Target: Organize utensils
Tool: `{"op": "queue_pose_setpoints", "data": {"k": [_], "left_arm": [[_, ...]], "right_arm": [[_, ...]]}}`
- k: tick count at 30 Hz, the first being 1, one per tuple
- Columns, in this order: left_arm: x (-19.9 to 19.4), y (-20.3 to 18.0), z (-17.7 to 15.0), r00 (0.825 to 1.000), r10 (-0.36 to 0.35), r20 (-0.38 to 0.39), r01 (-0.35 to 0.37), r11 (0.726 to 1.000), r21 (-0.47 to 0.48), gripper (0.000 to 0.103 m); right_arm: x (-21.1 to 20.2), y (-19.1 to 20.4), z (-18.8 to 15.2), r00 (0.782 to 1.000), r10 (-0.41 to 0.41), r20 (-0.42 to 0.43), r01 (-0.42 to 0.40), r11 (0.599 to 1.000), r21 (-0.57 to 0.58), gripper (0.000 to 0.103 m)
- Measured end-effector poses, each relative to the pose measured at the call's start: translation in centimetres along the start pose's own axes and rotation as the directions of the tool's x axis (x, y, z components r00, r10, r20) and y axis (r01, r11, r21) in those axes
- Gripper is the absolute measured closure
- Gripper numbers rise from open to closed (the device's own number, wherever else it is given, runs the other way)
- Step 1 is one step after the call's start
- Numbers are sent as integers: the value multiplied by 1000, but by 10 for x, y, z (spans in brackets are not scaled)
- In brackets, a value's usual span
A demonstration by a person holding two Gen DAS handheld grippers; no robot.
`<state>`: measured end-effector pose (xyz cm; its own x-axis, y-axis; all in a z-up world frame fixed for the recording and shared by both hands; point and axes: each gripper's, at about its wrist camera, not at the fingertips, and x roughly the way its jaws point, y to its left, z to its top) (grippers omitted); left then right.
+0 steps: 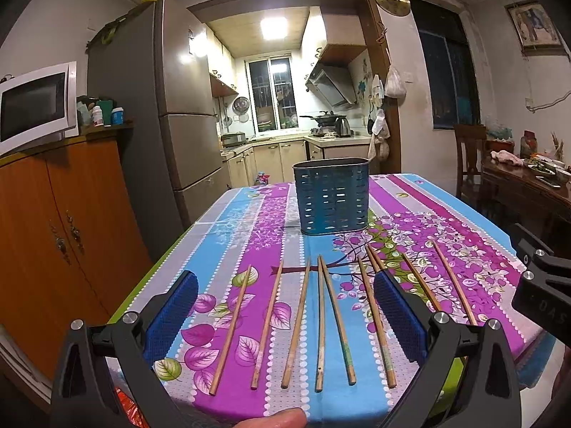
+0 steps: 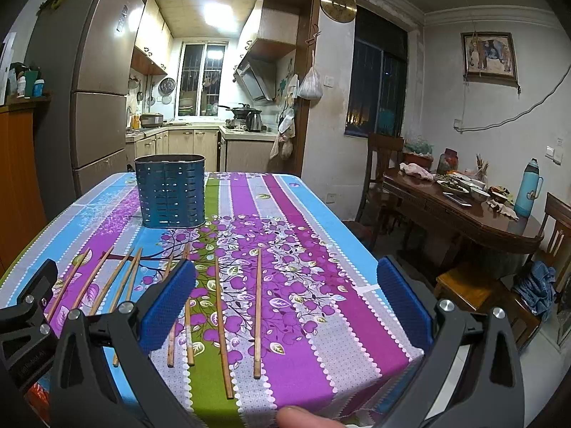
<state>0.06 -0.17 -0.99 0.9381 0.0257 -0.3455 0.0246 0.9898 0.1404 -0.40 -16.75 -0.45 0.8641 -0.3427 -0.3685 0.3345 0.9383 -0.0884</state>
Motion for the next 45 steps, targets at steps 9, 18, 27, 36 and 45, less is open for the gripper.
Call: {"op": "queue_pose_setpoints", "data": {"k": [9,18,27,36,45], "left_arm": [[13,3,0,1000,16,-22,-16,1000,-3,5],[22,4,-3,999,25,-41,-25,1000,-1,5],[22,11,-6,999,7,-37,-9,999,-42,5],[13,40,-22,993,-103,-60,92,980,-175,5],[-7,68,-33,989,-150,-16,140,953,-268,5]], "right_arm": [[10,6,1,1000,-3,-19,2,1000,-10,5],[17,11,0,999,0,-36,-1,1000,-19,5],[18,15,-1,999,4,-39,-6,999,-33,5],[10,7,-5,998,54,13,-54,998,12,5],[17,-15,-23,974,206,-92,-199,976,84,5]]}}
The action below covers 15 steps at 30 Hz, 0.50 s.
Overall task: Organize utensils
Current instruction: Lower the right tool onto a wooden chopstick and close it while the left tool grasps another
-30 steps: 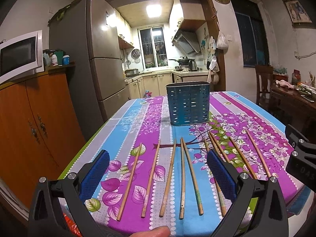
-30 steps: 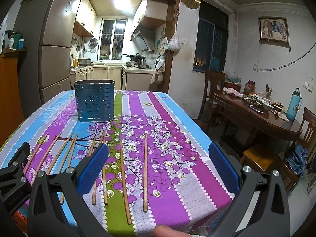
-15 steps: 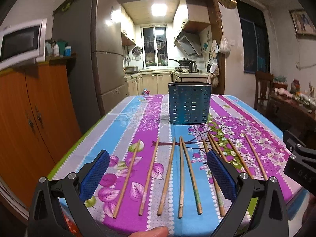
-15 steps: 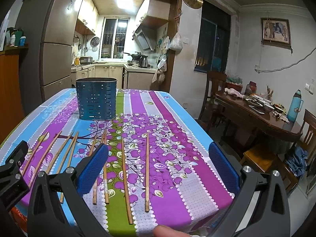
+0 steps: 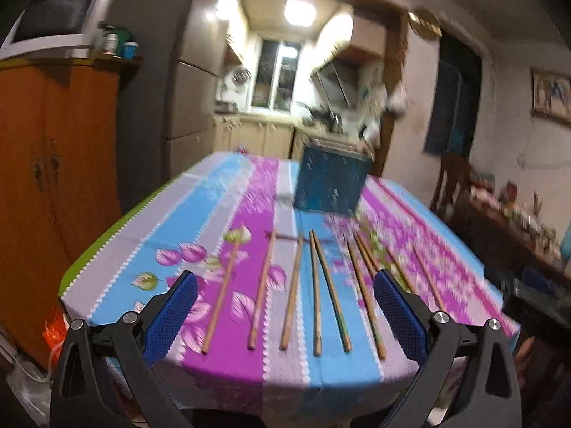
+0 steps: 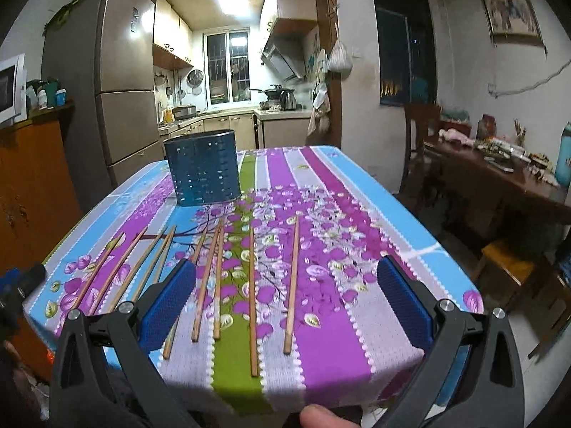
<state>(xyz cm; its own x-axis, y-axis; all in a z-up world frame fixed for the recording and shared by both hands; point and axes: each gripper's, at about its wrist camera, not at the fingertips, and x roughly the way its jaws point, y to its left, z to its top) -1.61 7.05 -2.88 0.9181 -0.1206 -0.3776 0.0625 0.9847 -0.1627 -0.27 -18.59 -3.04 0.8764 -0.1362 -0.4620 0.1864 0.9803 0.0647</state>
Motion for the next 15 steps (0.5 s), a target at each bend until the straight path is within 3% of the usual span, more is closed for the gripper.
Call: {"op": "queue_pose_setpoints", "data": {"k": [2,3,4,7,8,10,13,15], "left_arm": [[-14,13,13,989,59,139,-59,998,-7,5],[-21,19,19,971,97,217,-99,995,-5,5],[-27,29,29,942,147,302,-153,988,-5,5],[-34,51,56,885,244,396,-289,956,58,5],[-35,56,61,880,250,405,-309,947,86,5],[-39,67,67,891,245,382,-311,943,121,5],[-29,72,57,941,226,253,-275,945,176,5],[-20,70,37,963,210,171,-246,944,221,5]], "right_arm": [[2,-5,0,999,23,-26,-23,1000,13,5],[2,-8,-1,999,35,-34,-34,999,19,5],[2,-11,-1,998,46,-40,-45,999,28,5],[-2,-21,2,996,84,-28,-83,996,35,5],[-4,-23,3,996,89,-17,-88,995,36,5],[-13,-29,9,995,93,26,-93,996,11,5],[-22,-34,9,996,51,68,-47,997,-57,5],[-20,-39,4,998,26,55,-21,995,-93,5]]}}
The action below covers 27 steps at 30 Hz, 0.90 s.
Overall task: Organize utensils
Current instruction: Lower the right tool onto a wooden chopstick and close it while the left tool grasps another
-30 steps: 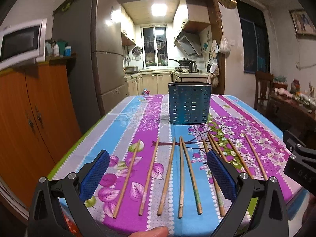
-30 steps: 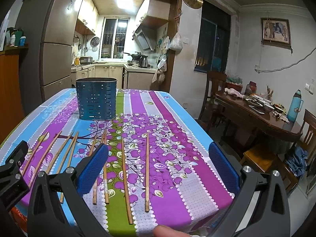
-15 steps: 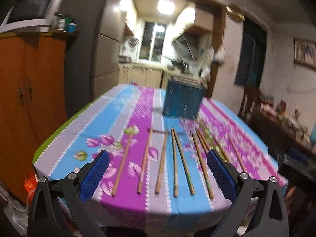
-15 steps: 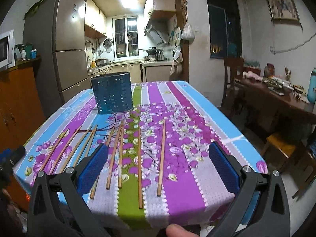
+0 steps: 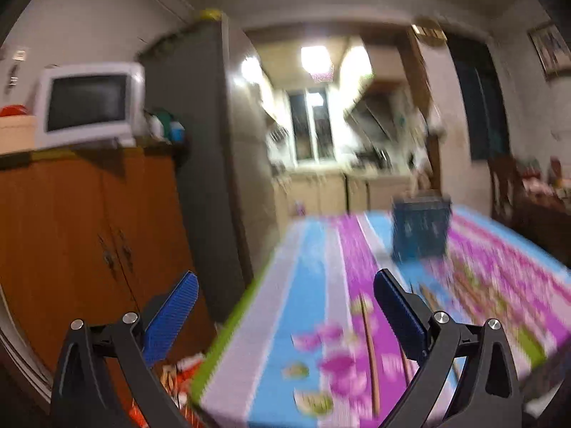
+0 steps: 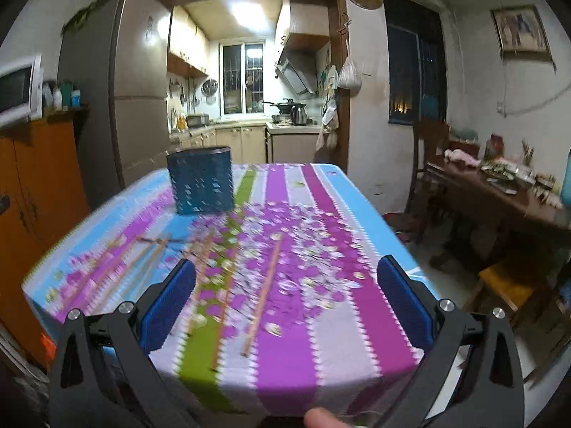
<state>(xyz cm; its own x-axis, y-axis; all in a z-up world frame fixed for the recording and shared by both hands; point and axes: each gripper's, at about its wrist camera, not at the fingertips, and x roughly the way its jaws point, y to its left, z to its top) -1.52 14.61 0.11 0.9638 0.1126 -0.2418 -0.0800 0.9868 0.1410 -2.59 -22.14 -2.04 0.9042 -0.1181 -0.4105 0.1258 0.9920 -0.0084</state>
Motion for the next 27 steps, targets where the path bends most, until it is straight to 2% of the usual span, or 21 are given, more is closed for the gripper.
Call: {"op": "queue_pose_setpoints", "data": {"k": [3,5,7,8,9,10,12,14,17,21,24,27], "left_arm": [[9,-11,-28,993,-68,-97,71,997,29,14],[12,-15,-44,985,-103,-135,109,993,36,19],[14,-20,-59,974,-146,-172,155,987,40,31],[18,-22,-65,967,-168,-191,178,983,37,36],[20,-26,-71,961,-184,-207,195,980,33,48],[24,-29,-80,947,-216,-239,229,973,29,57],[29,-39,-95,933,-227,-278,249,968,44,63],[32,-49,-106,928,-228,-296,261,962,78,67],[36,-57,-114,930,-224,-293,264,959,105,68],[43,-57,-118,927,-220,-303,258,962,90,68],[46,-55,-119,919,-248,-305,285,955,80,78],[48,-59,-118,924,-243,-295,285,952,108,84]], "right_arm": [[13,0,-18,997,-19,-75,15,999,-49,5],[18,1,-33,993,1,-121,-8,998,-58,5],[21,6,-47,989,30,-147,-39,997,-64,14],[23,9,-52,987,41,-157,-53,996,-71,27],[29,15,-59,982,53,-179,-70,993,-90,41],[34,20,-64,978,60,-199,-83,991,-108,48],[41,27,-70,973,82,-217,-108,988,-113,71],[48,31,-73,968,101,-228,-128,986,-107,83],[56,32,-74,965,117,-237,-143,985,-99,89],[61,35,-77,959,133,-252,-164,981,-105,93],[63,37,-80,956,139,-257,-172,979,-109,93],[65,38,-79,957,141,-254,-172,980,-103,93]]}}
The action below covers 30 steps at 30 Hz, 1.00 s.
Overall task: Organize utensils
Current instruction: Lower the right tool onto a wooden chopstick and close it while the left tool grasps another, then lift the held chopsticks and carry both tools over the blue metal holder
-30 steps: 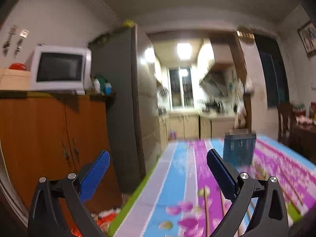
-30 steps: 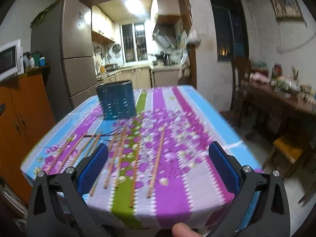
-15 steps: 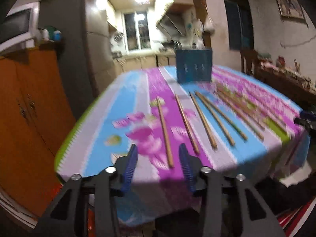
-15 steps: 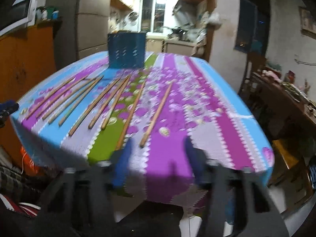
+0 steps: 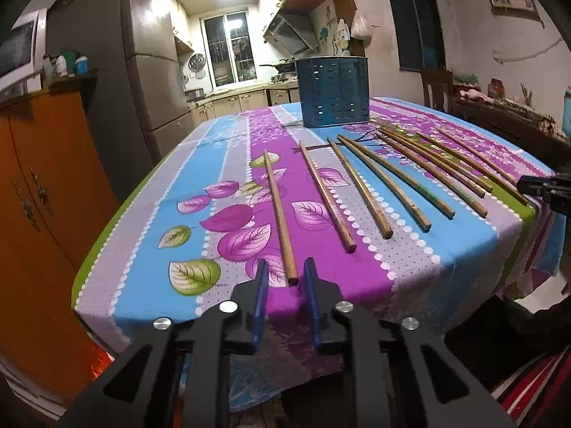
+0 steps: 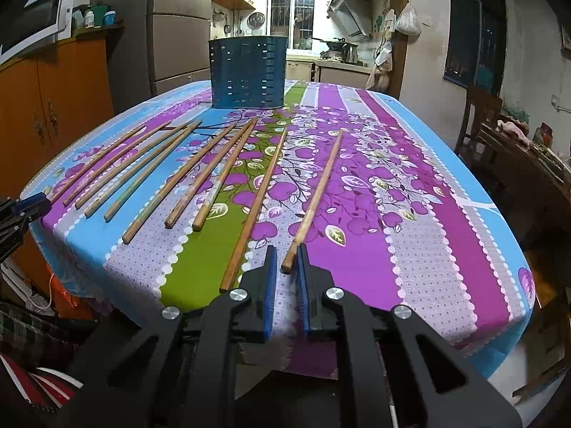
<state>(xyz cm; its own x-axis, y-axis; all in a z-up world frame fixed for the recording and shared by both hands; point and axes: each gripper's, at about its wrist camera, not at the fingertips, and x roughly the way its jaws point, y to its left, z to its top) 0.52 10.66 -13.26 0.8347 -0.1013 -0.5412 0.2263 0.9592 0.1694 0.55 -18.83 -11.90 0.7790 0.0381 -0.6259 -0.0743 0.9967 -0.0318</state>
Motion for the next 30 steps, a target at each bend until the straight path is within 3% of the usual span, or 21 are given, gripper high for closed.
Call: {"op": "queue_pose_setpoints", "data": {"k": [10,12,16,23,30], "left_arm": [[2,-2,-2,999,-18,34,19,999,-32,86],[3,0,-2,999,-35,39,37,998,-44,94],[3,2,-3,998,-38,50,41,997,-65,95],[-15,6,12,994,-30,108,39,996,-84,95],[-41,16,44,980,-29,195,51,993,-108,95]], "right_arm": [[4,-9,1,1000,20,10,-21,997,74,93],[5,-11,0,999,28,20,-30,995,98,95],[3,-17,-2,999,32,33,-37,989,141,97],[-18,-25,8,994,31,105,-48,985,167,98],[-51,-27,38,975,12,220,-36,993,108,98]]}}
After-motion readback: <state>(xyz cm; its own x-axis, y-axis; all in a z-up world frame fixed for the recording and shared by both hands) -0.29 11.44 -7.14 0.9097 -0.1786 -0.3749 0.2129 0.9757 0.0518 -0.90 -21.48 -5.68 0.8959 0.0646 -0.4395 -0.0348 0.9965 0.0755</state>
